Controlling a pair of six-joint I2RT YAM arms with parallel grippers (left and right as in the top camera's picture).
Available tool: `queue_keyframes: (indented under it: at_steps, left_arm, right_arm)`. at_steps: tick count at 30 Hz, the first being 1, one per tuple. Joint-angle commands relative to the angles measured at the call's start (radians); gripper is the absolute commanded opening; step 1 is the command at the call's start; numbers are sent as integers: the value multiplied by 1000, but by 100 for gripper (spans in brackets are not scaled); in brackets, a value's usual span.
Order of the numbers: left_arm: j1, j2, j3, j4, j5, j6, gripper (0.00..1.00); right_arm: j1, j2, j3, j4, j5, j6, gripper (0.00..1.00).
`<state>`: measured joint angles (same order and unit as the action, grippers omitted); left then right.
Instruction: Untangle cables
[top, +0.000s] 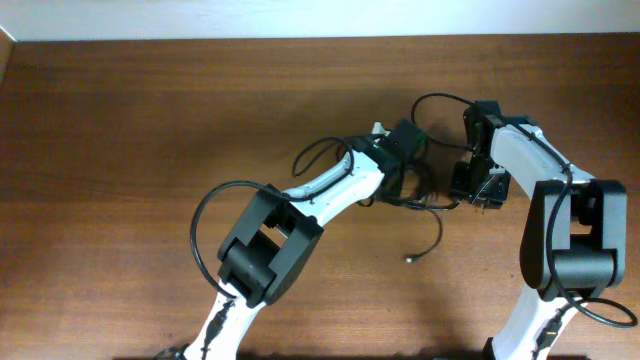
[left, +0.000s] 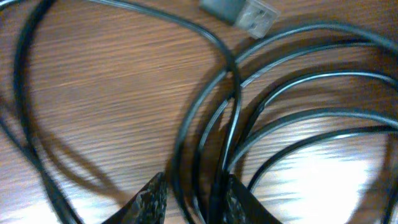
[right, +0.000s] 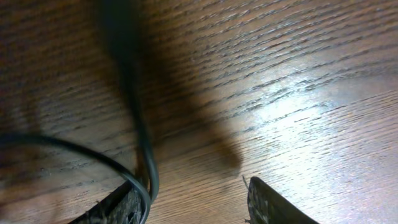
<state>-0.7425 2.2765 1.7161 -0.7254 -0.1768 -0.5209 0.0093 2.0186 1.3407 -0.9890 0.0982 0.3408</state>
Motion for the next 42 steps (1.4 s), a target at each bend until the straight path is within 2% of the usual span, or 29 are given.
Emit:
queue_keyframes:
  at_steps: [1,5,8,12,14,17,19,20,23,25,27,31,34,35,38,40,41,42]
  left_arm:
    - [96,69,-31,-106,-111,-5,33]
    - [222,69,-31,-232,-82,11,38]
    - [284,69,-31,-265,38,108,43]
    - [325,69,-31,-278,61,134,46]
    - [325,69,-30,-275,63,164,49]
    - [327,63,26,-314,130,203,52]
    - [327,26,119,-391,130,201,61]
    - [327,-2,150,-419,130,200,63]
    - [362,-78,165,-449,147,193,66]
    - [428,-134,165,-455,228,194,73]
    - [494,-158,165,-470,310,194,74]
    - [636,-156,98,-495,278,193,79]
    - [751,-156,-53,-393,344,193,79]
    - [780,-156,-102,-339,463,193,78]
    - [816,-156,-161,-280,591,193,80]
    - [808,-156,-167,-273,604,193,90]
    - [797,-156,-167,-261,603,193,95]
    - [786,-156,-167,-246,603,193,95]
  right_arm:
    - [12,39,-29,-2,-20,8,54]
    - [12,39,-48,8,-19,8,54]
    - [12,39,-93,38,-11,8,55]
    - [10,39,-95,18,-5,8,55]
    - [10,39,-33,-61,-8,-17,58]
    - [12,39,192,-273,-25,-27,59]
    - [27,39,322,-360,-162,-143,60]
    - [38,37,338,-361,-248,-179,61]
    - [76,37,335,-355,-405,-283,61]
    - [120,37,335,-339,-432,-307,61]
    - [163,37,335,-311,-474,-308,61]
    - [281,37,335,-240,-491,-327,61]
    - [346,37,335,-155,-486,-266,61]
    - [365,37,335,-122,-483,-222,61]
    - [401,37,333,-76,-448,-155,61]
    - [418,37,319,-48,-352,-84,61]
    - [431,37,304,-2,-371,-102,61]
    - [451,37,295,35,-418,-179,60]
